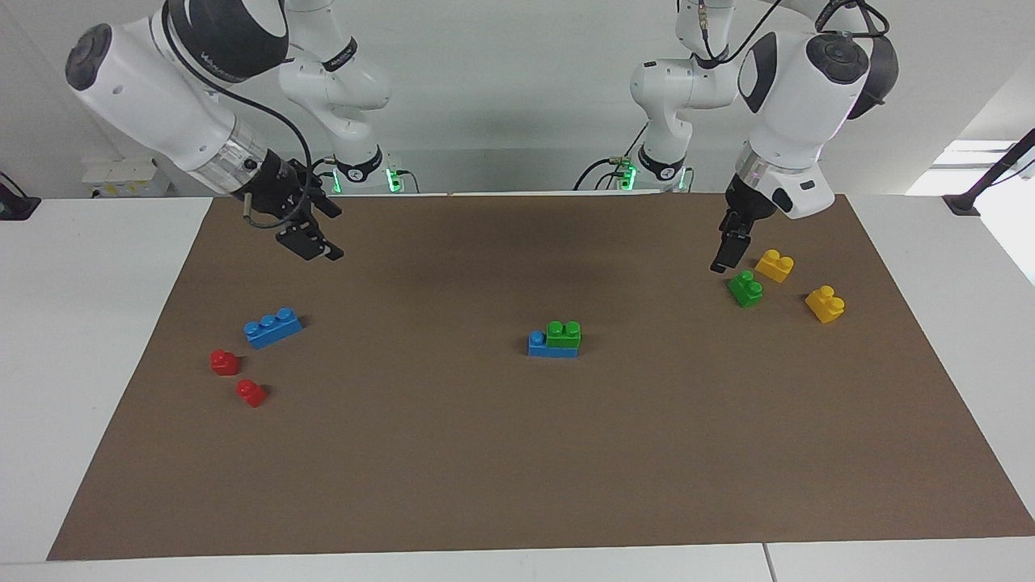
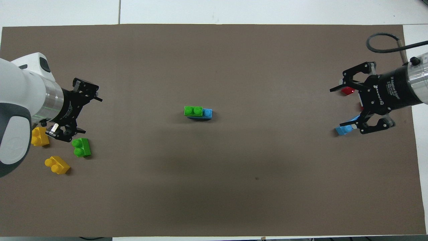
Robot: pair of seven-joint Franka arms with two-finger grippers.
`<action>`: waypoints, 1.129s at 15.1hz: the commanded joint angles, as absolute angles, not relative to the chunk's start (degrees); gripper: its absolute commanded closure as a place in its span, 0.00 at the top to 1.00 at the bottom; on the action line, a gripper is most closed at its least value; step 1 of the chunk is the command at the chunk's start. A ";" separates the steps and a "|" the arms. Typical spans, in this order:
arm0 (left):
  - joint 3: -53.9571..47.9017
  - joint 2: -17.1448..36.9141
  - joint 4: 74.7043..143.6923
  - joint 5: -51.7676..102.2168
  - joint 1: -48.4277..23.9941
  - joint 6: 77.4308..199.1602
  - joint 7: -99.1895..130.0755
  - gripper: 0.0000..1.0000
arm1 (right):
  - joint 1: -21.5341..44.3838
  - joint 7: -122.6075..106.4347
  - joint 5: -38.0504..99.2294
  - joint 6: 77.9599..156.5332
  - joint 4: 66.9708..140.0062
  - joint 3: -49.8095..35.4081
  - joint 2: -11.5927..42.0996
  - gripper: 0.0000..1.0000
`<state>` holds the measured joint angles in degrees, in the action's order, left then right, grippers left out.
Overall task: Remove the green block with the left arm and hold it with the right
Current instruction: 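Reach the left gripper while the right gripper reaches the joined green-blue block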
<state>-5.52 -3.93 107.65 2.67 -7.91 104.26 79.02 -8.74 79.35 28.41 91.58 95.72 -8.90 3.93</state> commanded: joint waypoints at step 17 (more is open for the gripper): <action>-4.75 1.92 113.56 5.98 -20.91 119.00 114.77 1.00 | 4.65 80.24 46.84 117.67 100.19 -9.23 15.99 0.92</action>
